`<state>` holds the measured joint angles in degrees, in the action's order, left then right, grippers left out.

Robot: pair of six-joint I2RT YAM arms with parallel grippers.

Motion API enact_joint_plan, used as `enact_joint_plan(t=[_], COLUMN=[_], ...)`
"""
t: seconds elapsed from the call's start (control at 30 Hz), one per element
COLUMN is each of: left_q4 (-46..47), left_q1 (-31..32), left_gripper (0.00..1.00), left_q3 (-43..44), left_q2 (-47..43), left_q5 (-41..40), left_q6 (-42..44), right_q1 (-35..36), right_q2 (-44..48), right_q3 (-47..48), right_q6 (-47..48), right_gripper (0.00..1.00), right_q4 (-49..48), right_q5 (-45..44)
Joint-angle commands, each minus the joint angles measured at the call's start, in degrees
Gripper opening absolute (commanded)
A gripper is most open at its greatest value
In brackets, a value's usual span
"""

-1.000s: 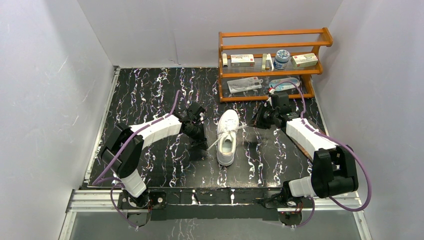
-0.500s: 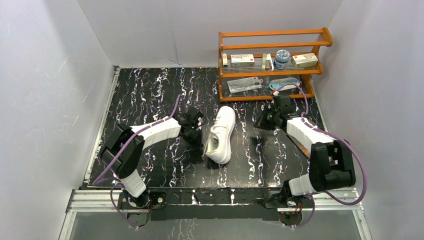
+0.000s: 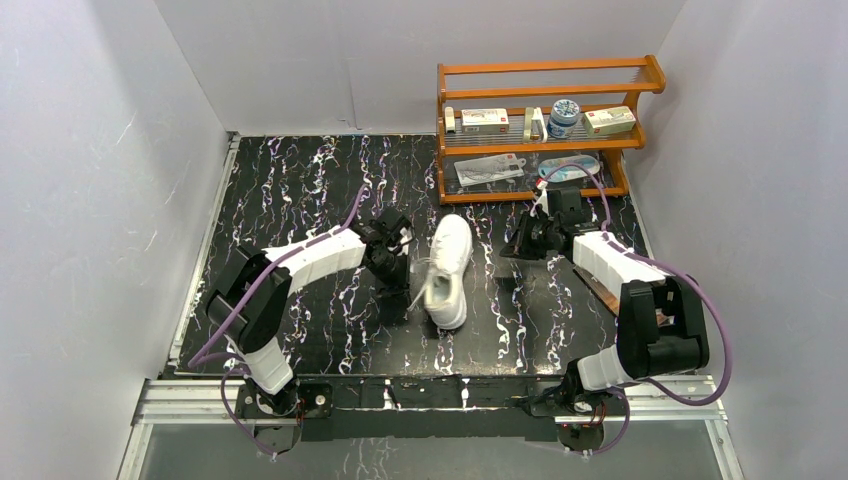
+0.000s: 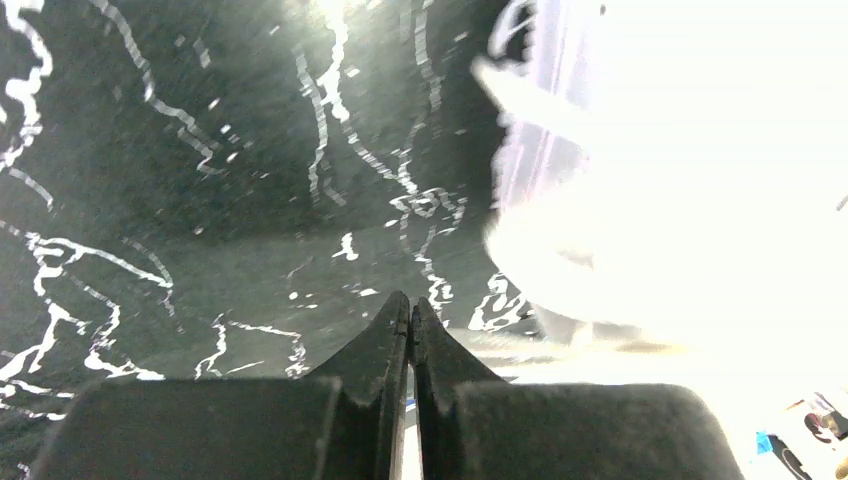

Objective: Tie the shoes

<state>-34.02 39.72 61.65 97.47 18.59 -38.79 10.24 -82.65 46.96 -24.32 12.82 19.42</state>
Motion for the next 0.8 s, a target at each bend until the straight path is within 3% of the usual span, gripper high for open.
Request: enact_joint_plan(t=[0.0, 0.17, 0.27, 0.43, 0.63, 0.77], left_q4=[-1.6, -1.0, -1.0, -1.2, -1.1, -0.9], left_q1=[0.1, 0.1, 0.1, 0.1, 0.1, 0.1], left_gripper=[0.00, 0.00, 0.00, 0.00, 0.00, 0.00], left_q3=[4.0, 5.2, 4.8, 4.5, 4.2, 5.1], left_q2=[0.1, 1.4, 1.9, 1.5, 1.4, 1.6], left_q5=[3.0, 4.4, 5.0, 4.6, 4.8, 4.7], left_q6=[0.7, 0.7, 0.5, 0.6, 0.1, 0.0], right_q1=[0.5, 0.7, 1.2, 11.8, 22.5, 25.8], right_q2=[3.1, 4.7, 4.4, -3.6, -11.9, -15.3], right_q3=[5.0, 5.5, 6.5, 17.3, 32.1, 35.4], right_q6=[5.4, 2.1, -0.6, 8.5, 22.2, 29.3], right_gripper=[0.08, 0.45, 0.58, 0.67, 0.69, 0.68], right_q4=[3.1, 1.2, -2.3, 4.8, 17.4, 21.4], right_q5=[10.9, 17.5, 20.7, 16.1, -0.6, -3.1])
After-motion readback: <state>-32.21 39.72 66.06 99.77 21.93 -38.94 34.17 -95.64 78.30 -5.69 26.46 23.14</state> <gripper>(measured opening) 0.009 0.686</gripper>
